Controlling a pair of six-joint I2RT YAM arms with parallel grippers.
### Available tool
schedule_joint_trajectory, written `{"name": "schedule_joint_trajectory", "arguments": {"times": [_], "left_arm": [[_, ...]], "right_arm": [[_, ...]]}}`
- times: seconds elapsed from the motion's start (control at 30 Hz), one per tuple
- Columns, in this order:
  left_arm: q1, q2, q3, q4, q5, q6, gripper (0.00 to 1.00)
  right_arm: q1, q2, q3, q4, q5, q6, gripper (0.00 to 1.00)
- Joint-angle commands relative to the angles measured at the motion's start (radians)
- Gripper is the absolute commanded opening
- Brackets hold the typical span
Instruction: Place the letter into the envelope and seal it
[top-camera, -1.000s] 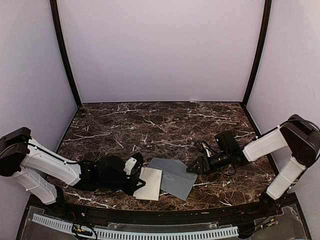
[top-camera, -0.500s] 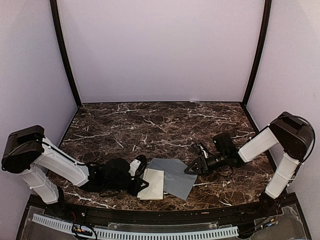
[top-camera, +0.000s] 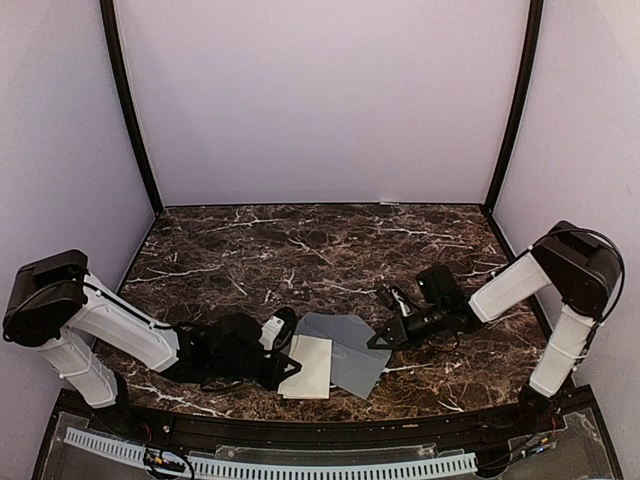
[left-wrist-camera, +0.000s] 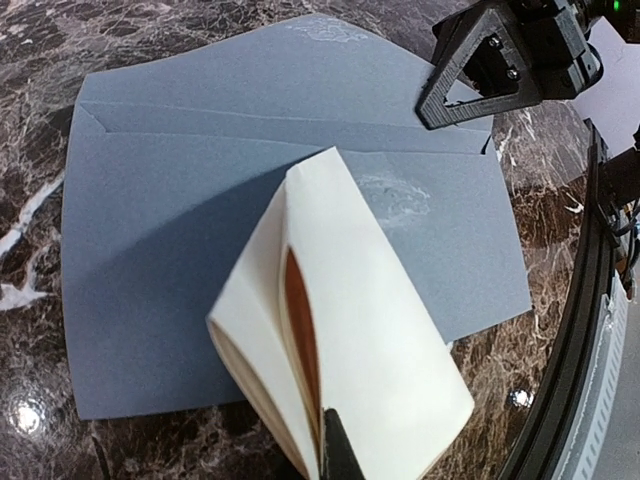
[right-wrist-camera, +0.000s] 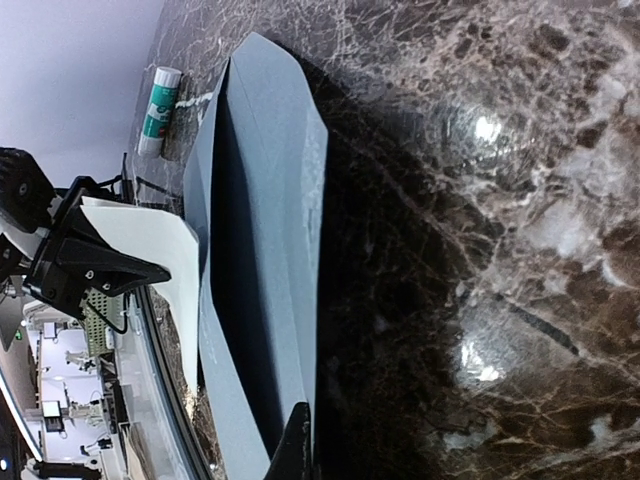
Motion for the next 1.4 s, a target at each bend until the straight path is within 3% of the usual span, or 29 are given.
{"name": "schedule_joint_trajectory", "arguments": {"times": [0.0, 0.33, 0.57, 0.7, 0.87, 1.1, 1.37], "left_arm": [[-0.005, -0.099, 0.045, -0.079, 0.016, 0.03, 0.0], [-0.008, -0.423, 0.205, -0.324, -0.056, 0.2, 0.0], [-0.014, -0.563, 0.227, -0.222, -0.032, 0.554, 0.0], [-0.014, -0.573, 0.198, -0.127, 0.083, 0.792, 0.0], [-0.013, -0.555, 0.246, -0.132, 0.23, 1.047, 0.0], [-0.013, -0.447, 0.43, -0.404, 0.311, 1.31, 0.0], [-0.013, -0.309, 0.593, -0.662, 0.291, 1.41, 0.0]], "right_arm": [[0.011, -0.07, 0.054, -0.078, 0.064, -0.06, 0.0], [0.087, -0.325, 0.231, -0.461, 0.327, -0.28, 0.0], [0.098, -0.449, 0.315, -0.624, 0.341, -0.458, 0.0], [0.111, -0.462, 0.338, -0.671, 0.311, -0.531, 0.0], [0.147, -0.456, 0.373, -0.714, 0.299, -0.599, 0.0], [0.18, -0.442, 0.409, -0.76, 0.288, -0.641, 0.0], [0.217, -0.453, 0.409, -0.773, 0.303, -0.648, 0.0]]}}
